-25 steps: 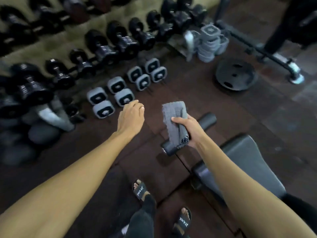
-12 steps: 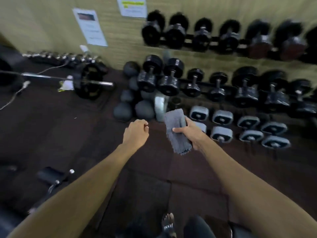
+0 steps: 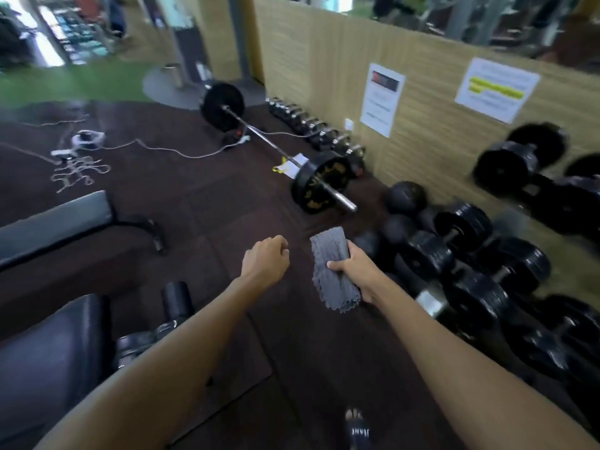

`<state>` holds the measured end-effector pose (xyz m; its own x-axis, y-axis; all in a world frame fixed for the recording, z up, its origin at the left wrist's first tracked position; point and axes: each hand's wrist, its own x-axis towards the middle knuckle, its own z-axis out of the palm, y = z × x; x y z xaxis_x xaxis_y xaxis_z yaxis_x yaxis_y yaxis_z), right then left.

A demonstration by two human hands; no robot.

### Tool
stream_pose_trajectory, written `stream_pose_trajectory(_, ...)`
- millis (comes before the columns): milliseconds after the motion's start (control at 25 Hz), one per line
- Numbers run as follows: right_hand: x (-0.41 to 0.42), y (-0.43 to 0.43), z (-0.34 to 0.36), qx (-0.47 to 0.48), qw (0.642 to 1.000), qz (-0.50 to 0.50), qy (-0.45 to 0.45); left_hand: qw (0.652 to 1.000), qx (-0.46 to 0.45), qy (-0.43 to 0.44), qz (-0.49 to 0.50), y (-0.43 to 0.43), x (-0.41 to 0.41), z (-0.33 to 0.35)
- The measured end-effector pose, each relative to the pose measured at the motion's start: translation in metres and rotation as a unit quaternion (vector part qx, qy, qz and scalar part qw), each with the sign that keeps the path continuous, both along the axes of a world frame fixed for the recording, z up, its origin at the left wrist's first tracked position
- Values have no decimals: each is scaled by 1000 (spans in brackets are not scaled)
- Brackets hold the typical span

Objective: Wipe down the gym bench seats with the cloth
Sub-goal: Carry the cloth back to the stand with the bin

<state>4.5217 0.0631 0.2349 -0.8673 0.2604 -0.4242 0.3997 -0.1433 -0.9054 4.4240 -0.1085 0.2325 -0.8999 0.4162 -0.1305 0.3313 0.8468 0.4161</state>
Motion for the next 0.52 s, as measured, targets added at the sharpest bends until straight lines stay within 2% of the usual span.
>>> stream_pose_trajectory(240,-159,53,13,35,994,101,-18,992,16,-8,122,29,-116,11)
stream_pose_trajectory(520,-407,54,-14,58,983,174,-21,981,25,-13,192,30,-327,-10)
